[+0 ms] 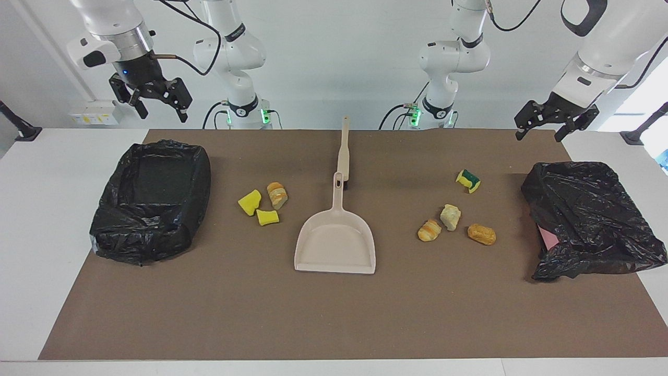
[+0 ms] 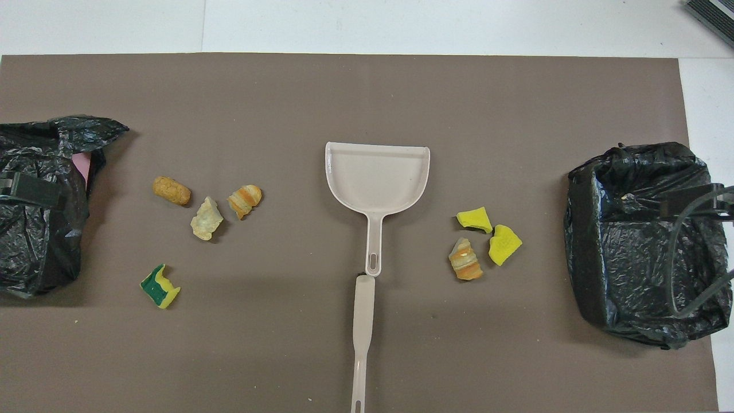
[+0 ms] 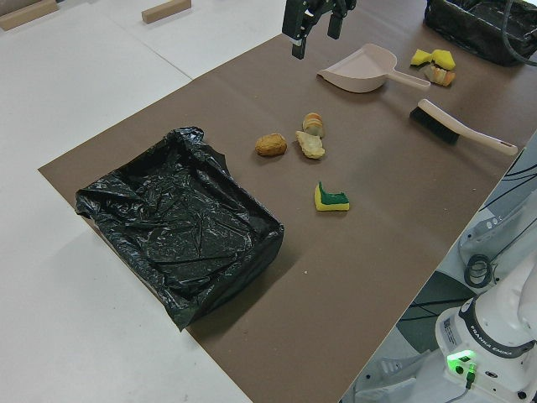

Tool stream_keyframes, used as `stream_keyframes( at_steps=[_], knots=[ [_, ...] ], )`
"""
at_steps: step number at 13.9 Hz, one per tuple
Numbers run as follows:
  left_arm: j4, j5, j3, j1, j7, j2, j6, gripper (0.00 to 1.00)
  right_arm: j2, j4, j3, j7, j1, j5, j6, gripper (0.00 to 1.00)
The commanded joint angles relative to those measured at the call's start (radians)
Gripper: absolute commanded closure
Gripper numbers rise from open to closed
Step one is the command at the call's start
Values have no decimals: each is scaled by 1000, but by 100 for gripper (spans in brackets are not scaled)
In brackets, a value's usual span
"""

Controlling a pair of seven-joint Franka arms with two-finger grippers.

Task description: Sweep and dump trash in bin

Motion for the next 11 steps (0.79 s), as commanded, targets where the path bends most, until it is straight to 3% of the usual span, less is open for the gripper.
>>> stream_keyframes(
  at_steps=[1,11],
  knots=[
    [-21,-8,7,-3,11,-21,-10,0,-25,-6,5,-15,-5,10,-52,0],
    [-18,-10,7,-3,6,-19,3,0,-28,-38,8,-12,-14,22,-25,0]
  ],
)
